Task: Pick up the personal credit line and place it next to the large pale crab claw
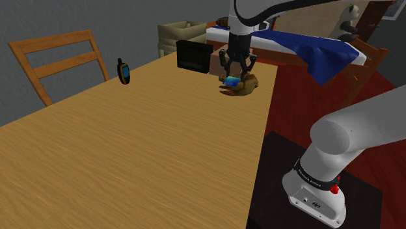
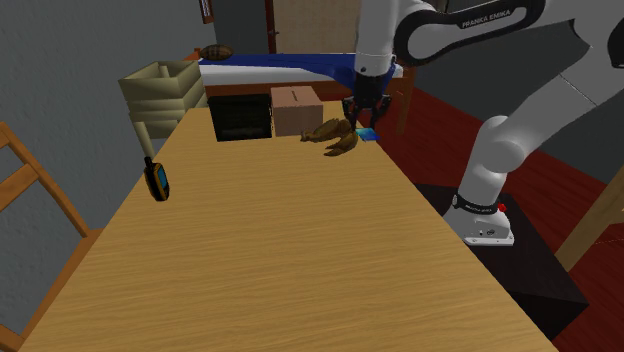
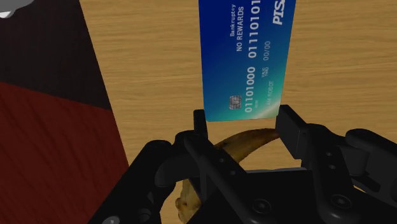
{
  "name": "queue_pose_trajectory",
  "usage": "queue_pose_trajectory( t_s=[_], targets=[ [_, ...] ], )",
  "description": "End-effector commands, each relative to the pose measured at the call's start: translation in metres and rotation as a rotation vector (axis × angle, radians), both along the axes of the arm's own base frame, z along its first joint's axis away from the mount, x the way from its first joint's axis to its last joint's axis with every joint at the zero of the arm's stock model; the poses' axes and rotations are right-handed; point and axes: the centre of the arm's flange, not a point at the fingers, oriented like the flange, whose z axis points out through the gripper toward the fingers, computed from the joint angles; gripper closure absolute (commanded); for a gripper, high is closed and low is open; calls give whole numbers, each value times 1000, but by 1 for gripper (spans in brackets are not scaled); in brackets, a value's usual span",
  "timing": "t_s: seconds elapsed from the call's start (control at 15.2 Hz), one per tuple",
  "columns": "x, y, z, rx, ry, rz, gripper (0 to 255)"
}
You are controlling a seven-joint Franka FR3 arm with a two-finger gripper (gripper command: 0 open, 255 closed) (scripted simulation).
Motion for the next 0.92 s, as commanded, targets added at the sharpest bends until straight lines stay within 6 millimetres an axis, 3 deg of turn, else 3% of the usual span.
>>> queue_pose_trajectory(
  t_s=[0.0,0.13,0.86],
  targets=[
    [-12,-21,0,0,0,2,255],
    [-29,-44,0,0,0,2,255],
    [-29,-44,-58,0,0,2,255]
  ],
)
